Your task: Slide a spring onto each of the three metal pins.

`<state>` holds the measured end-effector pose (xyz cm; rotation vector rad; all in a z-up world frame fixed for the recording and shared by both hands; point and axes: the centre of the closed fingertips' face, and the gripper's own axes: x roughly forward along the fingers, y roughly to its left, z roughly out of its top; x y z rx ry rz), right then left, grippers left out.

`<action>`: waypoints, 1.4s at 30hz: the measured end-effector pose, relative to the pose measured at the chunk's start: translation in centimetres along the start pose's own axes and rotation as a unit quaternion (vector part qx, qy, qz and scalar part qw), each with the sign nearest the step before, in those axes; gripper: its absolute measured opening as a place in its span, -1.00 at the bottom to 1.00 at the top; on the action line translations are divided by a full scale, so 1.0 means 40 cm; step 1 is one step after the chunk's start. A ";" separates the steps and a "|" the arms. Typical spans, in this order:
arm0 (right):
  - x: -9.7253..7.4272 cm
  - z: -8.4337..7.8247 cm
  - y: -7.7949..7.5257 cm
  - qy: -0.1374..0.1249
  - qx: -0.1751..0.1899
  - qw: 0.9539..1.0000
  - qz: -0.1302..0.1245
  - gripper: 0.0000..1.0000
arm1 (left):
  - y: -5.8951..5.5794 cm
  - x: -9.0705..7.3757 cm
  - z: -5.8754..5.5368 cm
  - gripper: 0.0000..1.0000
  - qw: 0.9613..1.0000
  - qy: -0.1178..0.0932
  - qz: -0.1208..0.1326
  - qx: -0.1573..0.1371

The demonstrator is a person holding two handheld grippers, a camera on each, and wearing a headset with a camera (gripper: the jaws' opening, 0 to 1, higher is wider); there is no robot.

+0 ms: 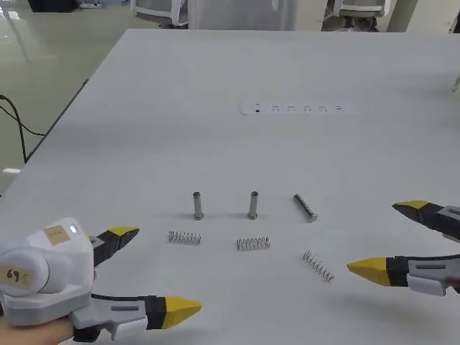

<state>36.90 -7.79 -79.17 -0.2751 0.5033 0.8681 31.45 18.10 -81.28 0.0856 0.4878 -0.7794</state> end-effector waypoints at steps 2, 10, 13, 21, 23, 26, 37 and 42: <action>0.007 0.010 -0.004 0.002 -0.005 1.000 0.001 0.74 | 0.000 -0.003 0.000 0.92 1.000 -0.001 0.002 0.000; 0.034 0.043 -0.012 0.001 -0.021 1.000 0.006 0.72 | 0.004 -0.014 -0.002 0.92 1.000 -0.003 0.009 -0.003; 0.043 0.055 -0.014 0.000 -0.024 1.000 0.009 0.71 | 0.007 -0.019 -0.004 0.92 1.000 -0.003 0.012 -0.003; 0.082 0.077 -0.026 0.010 -0.035 0.999 0.011 0.63 | 0.004 -0.027 -0.004 0.92 1.000 -0.005 0.017 -0.004; 0.097 0.083 -0.031 0.015 -0.038 0.999 0.012 0.61 | 0.004 -0.030 -0.003 0.92 1.000 -0.005 0.018 -0.004; 0.123 0.090 -0.033 0.025 -0.035 0.999 0.018 0.60 | 0.009 -0.034 -0.004 0.92 1.000 -0.006 0.020 -0.004; 0.201 0.093 -0.052 0.065 -0.022 0.998 0.015 0.35 | 0.004 -0.036 0.002 0.92 1.000 -0.010 0.023 -0.005; 0.230 0.084 -0.061 0.093 -0.024 0.995 0.010 0.17 | 0.000 -0.036 0.004 0.91 1.000 -0.011 0.022 -0.006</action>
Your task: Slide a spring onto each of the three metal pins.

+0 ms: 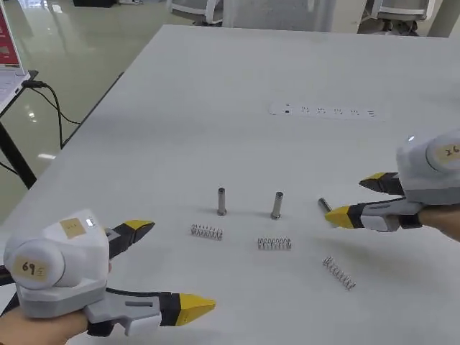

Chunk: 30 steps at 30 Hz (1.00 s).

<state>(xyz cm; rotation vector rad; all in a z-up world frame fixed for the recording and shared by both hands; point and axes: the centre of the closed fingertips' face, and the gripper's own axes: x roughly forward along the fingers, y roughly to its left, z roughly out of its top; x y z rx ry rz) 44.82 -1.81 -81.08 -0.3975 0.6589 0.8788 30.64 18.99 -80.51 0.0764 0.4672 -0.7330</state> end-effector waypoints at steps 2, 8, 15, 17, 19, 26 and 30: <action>0.013 0.000 -0.003 0.010 -0.003 1.000 -0.003 0.11 | 0.000 -0.001 0.001 0.91 1.000 -0.002 0.001 -0.001; 0.045 -0.011 -0.005 0.046 0.013 0.999 -0.006 -0.11 | 0.002 -0.002 0.004 0.91 1.000 -0.005 0.002 -0.003; 0.066 -0.021 -0.015 0.073 0.024 0.997 -0.016 -0.36 | 0.003 0.000 0.005 0.89 1.000 -0.006 0.001 -0.005; 0.072 -0.025 -0.020 0.080 0.028 0.996 -0.020 -0.39 | 0.003 0.000 0.005 0.89 1.000 -0.005 0.001 -0.004; 0.078 -0.026 -0.026 0.085 0.037 0.995 -0.025 -0.44 | 0.003 0.001 0.005 0.89 1.000 -0.005 0.000 -0.005; 0.094 -0.031 -0.019 0.097 0.040 0.994 -0.022 -0.58 | 0.004 0.003 0.006 0.87 1.000 -0.004 -0.001 -0.005; 0.104 -0.040 -0.019 0.105 0.042 0.993 -0.020 -0.61 | 0.009 0.003 0.007 0.86 1.000 -0.005 0.000 -0.006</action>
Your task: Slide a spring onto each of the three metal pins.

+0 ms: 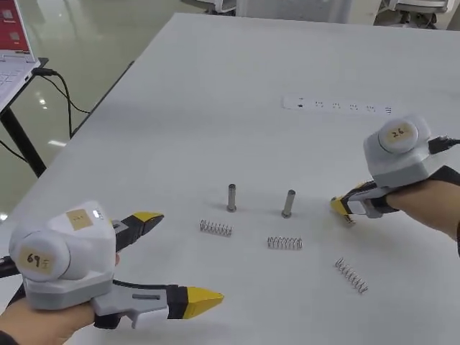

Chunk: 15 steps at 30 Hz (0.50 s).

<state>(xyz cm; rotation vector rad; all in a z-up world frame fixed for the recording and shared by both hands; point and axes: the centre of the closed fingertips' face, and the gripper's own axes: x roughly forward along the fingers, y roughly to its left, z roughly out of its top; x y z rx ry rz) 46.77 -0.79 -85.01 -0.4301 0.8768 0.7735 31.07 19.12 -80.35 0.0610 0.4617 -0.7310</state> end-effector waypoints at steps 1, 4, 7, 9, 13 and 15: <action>0.001 0.000 -0.001 0.002 0.001 1.000 -0.001 -0.61 | 0.001 0.000 0.000 0.86 1.000 0.000 0.000 0.000; 0.005 0.006 -0.008 0.003 0.005 1.000 -0.006 -0.61 | 0.002 0.001 0.000 0.85 1.000 0.001 -0.001 0.000; 0.012 0.009 -0.011 0.010 0.013 1.000 -0.008 -0.65 | 0.003 0.002 0.000 0.85 1.000 0.001 -0.002 -0.003; 0.017 0.008 -0.011 0.017 0.019 1.000 -0.008 -0.69 | 0.004 0.001 -0.001 0.84 1.000 0.002 -0.002 -0.003; 0.027 0.007 -0.006 0.025 0.025 0.999 -0.007 -0.71 | 0.009 -0.003 -0.001 0.84 1.000 0.002 -0.002 -0.005; 0.032 0.005 -0.006 0.032 0.027 0.999 -0.010 -0.72 | 0.010 -0.004 -0.002 0.83 1.000 0.002 -0.002 -0.006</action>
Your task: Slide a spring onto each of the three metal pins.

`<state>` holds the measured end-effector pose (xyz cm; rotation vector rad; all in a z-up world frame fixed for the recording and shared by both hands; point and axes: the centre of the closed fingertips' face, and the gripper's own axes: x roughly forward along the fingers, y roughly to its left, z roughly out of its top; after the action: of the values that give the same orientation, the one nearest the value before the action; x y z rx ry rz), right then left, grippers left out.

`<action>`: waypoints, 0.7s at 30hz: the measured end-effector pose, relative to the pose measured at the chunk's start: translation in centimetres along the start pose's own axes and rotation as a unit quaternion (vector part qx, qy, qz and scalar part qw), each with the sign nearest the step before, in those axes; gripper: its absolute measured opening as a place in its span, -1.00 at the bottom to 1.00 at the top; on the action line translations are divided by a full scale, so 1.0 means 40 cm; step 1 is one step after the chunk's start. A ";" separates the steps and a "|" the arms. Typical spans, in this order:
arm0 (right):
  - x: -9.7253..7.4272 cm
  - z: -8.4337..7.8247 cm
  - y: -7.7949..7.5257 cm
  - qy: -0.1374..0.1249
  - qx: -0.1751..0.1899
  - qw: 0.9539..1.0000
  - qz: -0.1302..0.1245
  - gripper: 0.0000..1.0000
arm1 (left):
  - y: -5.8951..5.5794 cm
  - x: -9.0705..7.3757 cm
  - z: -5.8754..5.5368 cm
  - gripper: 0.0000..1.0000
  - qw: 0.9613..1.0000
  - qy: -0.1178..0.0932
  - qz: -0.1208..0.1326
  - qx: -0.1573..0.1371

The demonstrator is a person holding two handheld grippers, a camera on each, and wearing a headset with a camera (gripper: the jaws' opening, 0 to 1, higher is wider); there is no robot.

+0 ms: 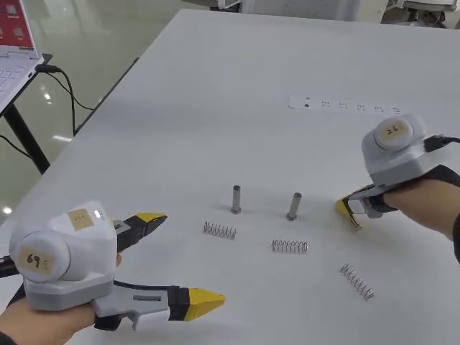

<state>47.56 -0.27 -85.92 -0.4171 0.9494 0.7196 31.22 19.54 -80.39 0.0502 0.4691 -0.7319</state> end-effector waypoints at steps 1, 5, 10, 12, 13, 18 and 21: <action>0.003 -0.003 -0.001 0.008 0.002 1.000 -0.003 -0.74 | 0.001 -0.001 0.000 0.83 1.000 0.000 0.000 -0.001; 0.005 -0.001 -0.003 0.013 0.009 1.000 -0.007 -0.75 | 0.006 -0.002 -0.001 0.83 1.000 -0.003 0.001 -0.004; 0.004 -0.005 -0.002 0.042 0.012 0.999 -0.020 -0.78 | 0.010 0.002 -0.006 0.82 1.000 -0.004 0.002 -0.007; 0.004 -0.004 0.002 0.052 0.001 0.998 -0.031 -0.78 | 0.011 0.003 -0.003 0.81 1.000 -0.005 0.002 -0.007; 0.004 -0.004 0.003 0.057 -0.007 0.998 -0.037 -0.79 | 0.011 0.003 -0.003 0.81 1.000 -0.006 0.002 -0.007; 0.005 -0.002 0.004 0.073 -0.020 0.995 -0.058 -0.79 | 0.014 0.002 0.005 0.80 1.000 -0.008 0.002 -0.006; 0.003 -0.003 -0.001 0.070 -0.019 0.996 -0.058 -0.80 | 0.015 -0.001 0.008 0.79 1.000 -0.009 0.004 -0.005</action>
<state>47.57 -0.34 -86.10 -0.5561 1.0349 0.6095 31.71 19.93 -80.16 0.0361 0.4542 -0.7212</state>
